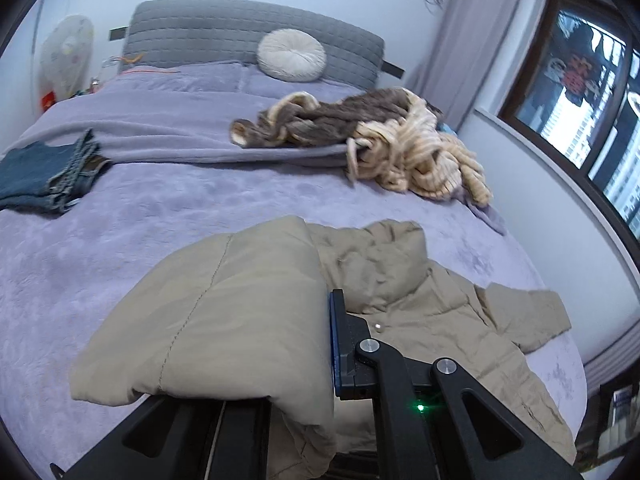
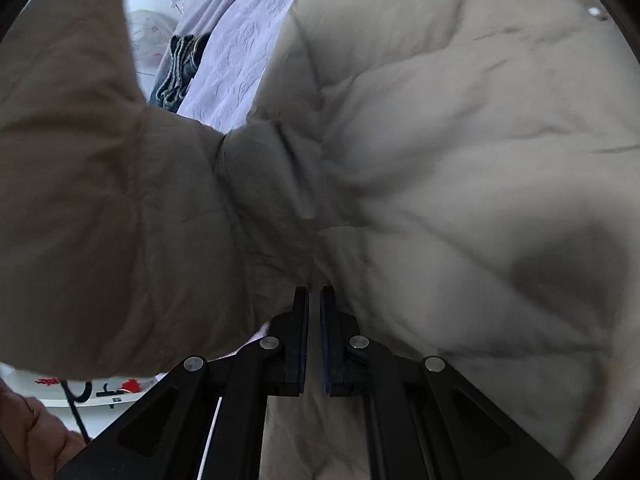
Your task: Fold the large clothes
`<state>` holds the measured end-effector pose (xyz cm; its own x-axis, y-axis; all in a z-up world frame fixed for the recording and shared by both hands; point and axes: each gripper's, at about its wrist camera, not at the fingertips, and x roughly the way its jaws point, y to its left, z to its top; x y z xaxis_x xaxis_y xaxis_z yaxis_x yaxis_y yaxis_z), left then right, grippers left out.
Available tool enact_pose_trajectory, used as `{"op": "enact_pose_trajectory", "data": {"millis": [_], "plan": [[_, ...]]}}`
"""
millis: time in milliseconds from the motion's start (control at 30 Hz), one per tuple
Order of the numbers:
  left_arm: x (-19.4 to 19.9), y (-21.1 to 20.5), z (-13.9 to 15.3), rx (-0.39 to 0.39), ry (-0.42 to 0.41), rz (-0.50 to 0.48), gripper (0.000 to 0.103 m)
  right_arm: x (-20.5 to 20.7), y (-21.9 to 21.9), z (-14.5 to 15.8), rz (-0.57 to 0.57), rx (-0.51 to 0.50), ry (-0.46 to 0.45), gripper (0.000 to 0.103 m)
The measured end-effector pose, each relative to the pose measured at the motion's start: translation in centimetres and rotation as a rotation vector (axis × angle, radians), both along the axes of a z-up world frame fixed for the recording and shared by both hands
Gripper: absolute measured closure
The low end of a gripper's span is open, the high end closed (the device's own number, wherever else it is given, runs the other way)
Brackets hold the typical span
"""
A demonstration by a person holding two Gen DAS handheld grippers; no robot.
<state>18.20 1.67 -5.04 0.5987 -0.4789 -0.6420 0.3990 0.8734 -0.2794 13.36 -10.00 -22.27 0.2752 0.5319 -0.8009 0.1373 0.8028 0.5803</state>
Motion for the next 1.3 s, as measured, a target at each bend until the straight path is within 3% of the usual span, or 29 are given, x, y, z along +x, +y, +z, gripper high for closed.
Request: {"op": "enact_pose_trajectory", "data": {"millis": [133,233,333,433,467,500,533,600,667,767,800,833,867,900,1033,1167,1200,1233,1267,1300], "plan": [[0.2,-6.5,-5.0,0.098,0.057,-0.07,0.094,-2.7,-7.5,3.0,-0.092,-0.171,-0.046,0.097],[-0.1,-9.7,-9.7,0.229,0.111,-0.096,0.093,-4.3,-12.4,4.1,-0.156,-0.241,-0.039,0.097],[-0.6,-11.1,-14.5,0.337,0.167,-0.103,0.093,-5.1,-14.7,4.1,-0.18,-0.261,-0.025,0.096],[-1.6,-11.2,-15.2,0.366,0.151,-0.081,0.09,-5.2,-15.2,3.7,-0.183,-0.246,-0.017,0.096],[-1.7,-11.1,-14.9,0.351,0.142,-0.092,0.068,-4.9,-15.1,3.4,-0.181,-0.24,-0.017,0.096],[-1.9,-11.0,-14.6,0.325,0.152,-0.109,0.027,-4.8,-15.0,3.4,-0.178,-0.236,-0.019,0.095],[-2.2,-10.9,-14.2,0.309,0.142,-0.111,0.0,-4.6,-15.0,3.5,-0.174,-0.237,-0.021,0.095],[-3.4,-10.7,-12.9,0.336,0.067,-0.086,0.0,-5.2,-15.8,3.8,-0.166,-0.244,-0.026,0.095],[-4.2,-10.3,-11.8,0.353,0.055,-0.098,0.0,-5.9,-16.5,4.6,-0.153,-0.259,-0.034,0.094],[-5.7,-6.7,-9.3,0.288,0.036,-0.06,0.0,-7.1,-17.3,6.1,-0.106,-0.31,-0.068,0.089],[-5.6,-4.9,-8.6,0.261,0.041,-0.028,0.0,-7.4,-17.0,6.8,-0.075,-0.337,-0.087,0.069],[-5.0,-2.7,-8.0,0.233,0.051,0.015,0.0,-7.1,-16.1,7.4,-0.044,-0.362,-0.11,0.032],[-4.5,-0.3,-7.6,0.199,0.071,0.067,0.0,-6.9,-15.0,8.2,-0.014,-0.383,-0.149,0.018],[-3.9,2.0,-7.5,0.161,0.102,0.119,0.0,-6.7,-13.7,9.1,0.023,-0.403,-0.202,0.011],[-0.6,11.5,-9.5,-0.061,0.3,0.307,0.0,-5.3,-6.7,10.9,0.214,-0.548,-0.331,0.011],[1.6,15.5,-14.4,-0.286,0.475,0.343,0.001,-4.3,0.2,10.0,0.391,-0.711,-0.403,0.011],[2.0,15.5,-15.5,-0.34,0.505,0.333,0.008,-3.9,1.7,9.4,0.423,-0.752,-0.412,0.011],[2.4,15.4,-16.5,-0.379,0.534,0.324,0.027,-4.0,2.4,8.9,0.445,-0.785,-0.421,0.011],[2.8,15.1,-17.2,-0.404,0.562,0.308,0.038,-3.6,3.4,8.3,0.471,-0.827,-0.431,0.011],[3.1,14.7,-17.7,-0.412,0.577,0.293,0.06,-3.1,4.3,7.7,0.487,-0.865,-0.436,0.011]]}}
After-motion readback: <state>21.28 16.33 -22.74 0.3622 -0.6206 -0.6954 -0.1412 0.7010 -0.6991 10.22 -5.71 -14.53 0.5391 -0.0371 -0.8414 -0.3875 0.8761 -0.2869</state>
